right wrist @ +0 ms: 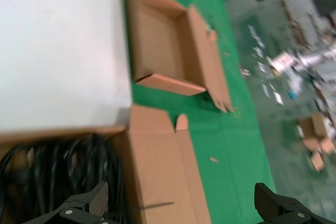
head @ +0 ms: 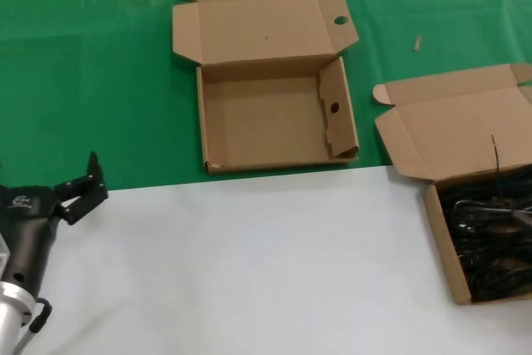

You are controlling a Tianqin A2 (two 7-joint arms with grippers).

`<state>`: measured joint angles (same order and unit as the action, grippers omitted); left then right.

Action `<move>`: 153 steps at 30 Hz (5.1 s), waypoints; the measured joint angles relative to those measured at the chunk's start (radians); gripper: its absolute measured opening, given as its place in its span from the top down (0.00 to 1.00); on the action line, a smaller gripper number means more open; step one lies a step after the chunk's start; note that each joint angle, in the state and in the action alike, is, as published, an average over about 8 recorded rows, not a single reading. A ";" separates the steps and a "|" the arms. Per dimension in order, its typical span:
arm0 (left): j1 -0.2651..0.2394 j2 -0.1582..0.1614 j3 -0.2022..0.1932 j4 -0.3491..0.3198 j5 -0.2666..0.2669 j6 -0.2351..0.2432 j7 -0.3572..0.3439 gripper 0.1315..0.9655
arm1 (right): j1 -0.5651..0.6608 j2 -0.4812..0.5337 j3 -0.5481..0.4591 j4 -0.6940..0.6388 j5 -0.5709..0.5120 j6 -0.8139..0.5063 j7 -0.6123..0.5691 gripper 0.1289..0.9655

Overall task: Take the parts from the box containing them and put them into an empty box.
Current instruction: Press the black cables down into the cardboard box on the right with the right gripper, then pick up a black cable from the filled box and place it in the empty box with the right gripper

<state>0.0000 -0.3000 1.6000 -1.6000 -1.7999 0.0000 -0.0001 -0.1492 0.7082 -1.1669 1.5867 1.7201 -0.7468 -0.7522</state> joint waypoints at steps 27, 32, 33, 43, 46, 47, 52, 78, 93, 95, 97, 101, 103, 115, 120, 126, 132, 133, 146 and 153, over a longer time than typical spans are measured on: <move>0.000 0.000 0.000 0.000 0.000 0.000 0.000 0.00 | 0.257 0.162 -0.317 -0.316 -0.030 0.001 -0.124 0.00; 0.000 0.000 0.000 0.000 0.000 0.000 0.000 0.00 | 0.282 0.157 -0.347 -0.329 -0.024 0.014 -0.124 0.02; 0.000 0.000 0.000 0.000 0.000 0.000 0.000 0.00 | 0.286 0.157 -0.352 -0.330 -0.023 0.017 -0.123 0.02; 0.000 0.000 0.000 0.000 0.000 0.000 0.000 0.00 | 0.309 0.162 -0.393 -0.331 -0.017 0.041 -0.097 0.12; 0.000 0.000 0.000 0.000 0.000 0.000 0.000 0.00 | 0.312 0.163 -0.403 -0.331 -0.017 0.047 -0.089 0.16; 0.000 0.000 0.000 0.000 0.000 0.000 0.000 0.00 | 0.312 0.164 -0.407 -0.331 -0.018 0.050 -0.087 0.19; 0.000 0.000 0.000 0.000 0.000 0.000 0.000 0.00 | 0.310 0.169 -0.417 -0.332 -0.019 0.060 -0.085 0.30; 0.000 0.000 0.000 0.000 0.000 0.000 0.000 0.00 | 0.305 0.192 -0.440 -0.317 -0.015 0.094 -0.055 0.84; 0.000 0.000 0.000 0.000 0.000 0.000 0.000 0.00 | 0.262 0.215 -0.392 -0.081 0.046 0.105 0.158 0.91; 0.000 0.000 0.000 0.000 0.000 0.000 0.000 0.00 | 0.295 0.178 -0.420 -0.068 0.034 0.113 0.147 0.91; 0.000 0.000 0.000 0.000 0.000 0.000 0.000 0.00 | 0.338 0.127 -0.456 -0.072 0.019 0.120 0.111 0.91; 0.000 0.000 0.000 0.000 0.000 0.000 0.000 0.00 | 0.434 0.003 -0.529 -0.121 -0.005 0.124 -0.009 0.91; 0.000 0.000 0.000 0.000 0.000 0.000 0.000 0.00 | 0.481 -0.060 -0.563 -0.159 -0.013 0.121 -0.076 0.91; 0.000 0.000 0.000 0.000 0.000 0.000 0.000 0.00 | 0.736 -0.357 -0.655 -0.504 -0.012 0.081 -0.466 0.91; 0.000 0.000 0.000 0.000 0.000 0.000 0.000 0.00 | 0.807 -0.424 -0.636 -0.651 0.013 0.059 -0.612 0.91; 0.000 0.000 0.000 0.000 0.000 0.000 0.000 0.00 | 0.853 -0.459 -0.611 -0.762 0.033 0.044 -0.711 0.91; 0.000 0.000 0.000 0.000 0.000 0.000 0.000 0.00 | 0.859 -0.463 -0.609 -0.776 0.035 0.043 -0.720 0.91; 0.000 0.000 0.000 0.000 0.000 0.000 0.000 0.00 | 0.859 -0.463 -0.609 -0.776 0.035 0.043 -0.720 0.91; 0.000 0.000 0.000 0.000 0.000 0.000 0.000 0.00 | 0.859 -0.463 -0.609 -0.776 0.035 0.043 -0.720 0.80; 0.000 0.000 0.000 0.000 0.000 0.000 0.000 0.00 | 0.859 -0.463 -0.609 -0.776 0.035 0.043 -0.720 0.68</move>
<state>0.0000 -0.3000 1.6000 -1.6000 -1.7997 0.0000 -0.0003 0.7101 0.2456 -1.7755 0.8108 1.7555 -0.7038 -1.4720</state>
